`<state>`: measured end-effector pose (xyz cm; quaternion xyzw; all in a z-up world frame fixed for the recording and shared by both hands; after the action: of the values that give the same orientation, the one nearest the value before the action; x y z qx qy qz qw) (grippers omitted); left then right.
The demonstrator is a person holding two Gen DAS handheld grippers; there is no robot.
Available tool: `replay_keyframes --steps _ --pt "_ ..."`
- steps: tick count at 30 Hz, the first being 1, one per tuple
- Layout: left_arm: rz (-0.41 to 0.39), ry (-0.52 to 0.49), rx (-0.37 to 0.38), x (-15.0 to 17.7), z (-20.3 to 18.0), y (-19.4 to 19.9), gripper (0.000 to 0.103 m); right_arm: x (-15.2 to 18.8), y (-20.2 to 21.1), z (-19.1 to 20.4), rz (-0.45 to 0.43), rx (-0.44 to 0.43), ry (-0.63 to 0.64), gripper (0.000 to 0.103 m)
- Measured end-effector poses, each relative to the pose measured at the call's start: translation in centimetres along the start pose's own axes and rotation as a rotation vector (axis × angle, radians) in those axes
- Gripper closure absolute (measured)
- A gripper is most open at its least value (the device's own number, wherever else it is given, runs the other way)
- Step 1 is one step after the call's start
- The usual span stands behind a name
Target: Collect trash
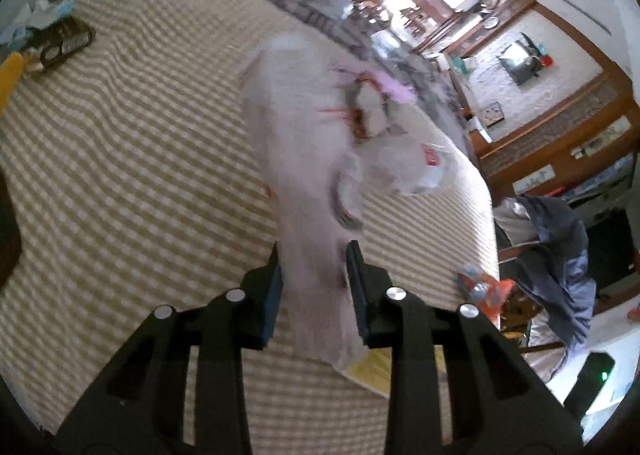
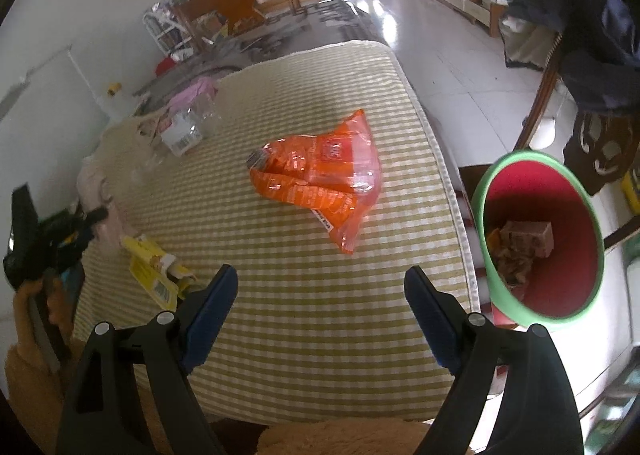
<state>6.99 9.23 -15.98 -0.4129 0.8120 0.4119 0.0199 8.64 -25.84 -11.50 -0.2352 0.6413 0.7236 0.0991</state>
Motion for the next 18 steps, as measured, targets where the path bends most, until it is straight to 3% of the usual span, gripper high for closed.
replay_keyframes --steps 3,6,13,18 --pt "0.004 0.034 0.000 -0.3 0.6 -0.7 0.068 -0.7 -0.4 1.5 -0.006 -0.022 0.028 0.020" --pt "-0.028 0.061 -0.003 -0.5 1.3 0.0 0.050 -1.3 -1.0 4.5 -0.016 -0.033 0.107 0.019" --pt "-0.054 0.156 0.028 -0.7 2.8 1.0 0.045 -1.0 -3.2 13.0 -0.002 -0.033 0.381 0.014" --pt "-0.057 0.136 0.023 -0.6 2.4 1.2 0.040 0.2 -4.4 17.3 -0.007 -0.030 0.551 0.014"
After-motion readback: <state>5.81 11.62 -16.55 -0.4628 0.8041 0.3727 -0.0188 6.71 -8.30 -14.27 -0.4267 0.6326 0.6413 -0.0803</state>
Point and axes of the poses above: each gripper's, at about its wrist camera, not at the fingertips, and y roughly against the way its jaws point, z to its left, x to its underside, the point moved 8 cm from there along -y, roughly the way its jaws point, and after that the axes turned 11 degrees about x, right-handed, at the moved point
